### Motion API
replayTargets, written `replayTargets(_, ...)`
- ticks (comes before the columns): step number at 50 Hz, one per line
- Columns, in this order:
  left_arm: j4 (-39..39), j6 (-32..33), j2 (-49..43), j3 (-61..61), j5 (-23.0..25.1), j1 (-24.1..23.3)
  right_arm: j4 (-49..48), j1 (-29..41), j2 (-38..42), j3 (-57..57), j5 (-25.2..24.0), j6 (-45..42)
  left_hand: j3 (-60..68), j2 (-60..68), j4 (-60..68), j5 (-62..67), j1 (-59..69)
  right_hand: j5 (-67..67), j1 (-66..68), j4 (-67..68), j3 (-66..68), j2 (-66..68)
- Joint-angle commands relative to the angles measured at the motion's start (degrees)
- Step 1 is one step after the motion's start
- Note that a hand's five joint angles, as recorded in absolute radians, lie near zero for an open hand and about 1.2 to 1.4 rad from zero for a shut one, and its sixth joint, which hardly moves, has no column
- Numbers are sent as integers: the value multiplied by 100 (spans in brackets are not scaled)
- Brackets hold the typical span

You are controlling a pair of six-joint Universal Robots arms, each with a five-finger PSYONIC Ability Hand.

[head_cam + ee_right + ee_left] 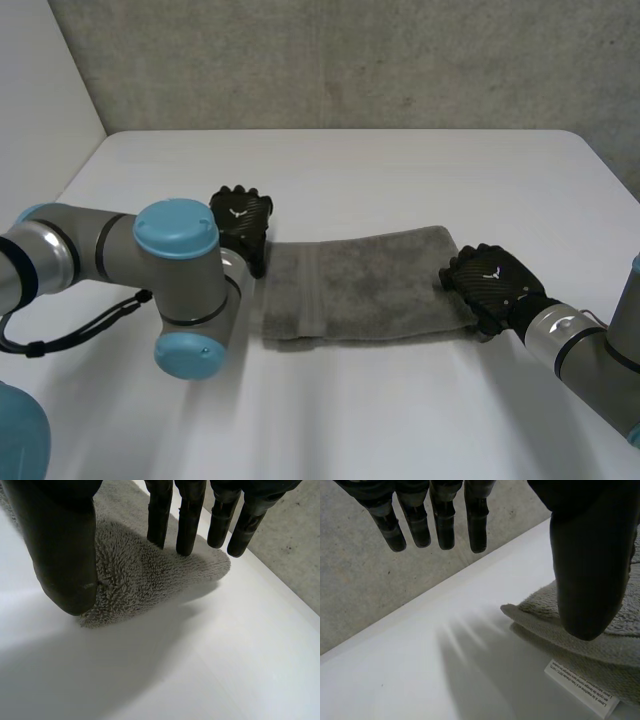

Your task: Fold the towel.

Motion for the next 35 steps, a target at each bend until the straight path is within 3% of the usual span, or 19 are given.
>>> replayTargets(1,-30,-30,131,-121,-1,-104,-9,-26,-13,9,31,4,-276,3,-311,36,-225,41,24,-437,-265,95)
replayTargets(7,-57,-233,536,-508,8,-298,-9,-35,-13,61,4,-5,-276,-30,-311,2,-259,327,310,-437,-265,381)
replayTargets(12,-109,-558,957,-912,17,-377,-9,-114,4,114,-66,-66,-276,-81,-311,-49,-309,1487,1471,-437,-265,1542)
replayTargets(14,-144,-794,1246,-1183,26,-385,-18,-114,22,123,-92,-145,-276,-98,-311,-65,-326,3577,3561,-437,-265,3632)
replayTargets(15,-145,-795,1248,-1185,26,-385,-18,-114,22,123,-92,-145,-276,-98,-311,-65,-326,3590,3574,-437,-265,3645)
replayTargets(16,-153,-891,1378,-1315,34,-377,-9,-114,31,123,-101,-189,-276,-114,-311,-82,-343,4789,4773,-437,-265,4844)
replayTargets(23,-162,-1191,1933,-1800,61,-280,53,-114,-92,123,-84,-611,-276,-148,-311,-116,-377,4896,4880,-437,-265,4951)
replayTargets(31,-162,-1358,2803,-2354,122,300,466,-44,-497,-193,-57,-1789,-276,-199,-311,-166,-427,4896,4880,-437,-265,4951)
replayTargets(35,-153,-1366,3154,-2494,210,659,440,393,-584,-579,-83,-2201,-276,-232,-311,-200,-461,4896,4880,-437,-265,4951)
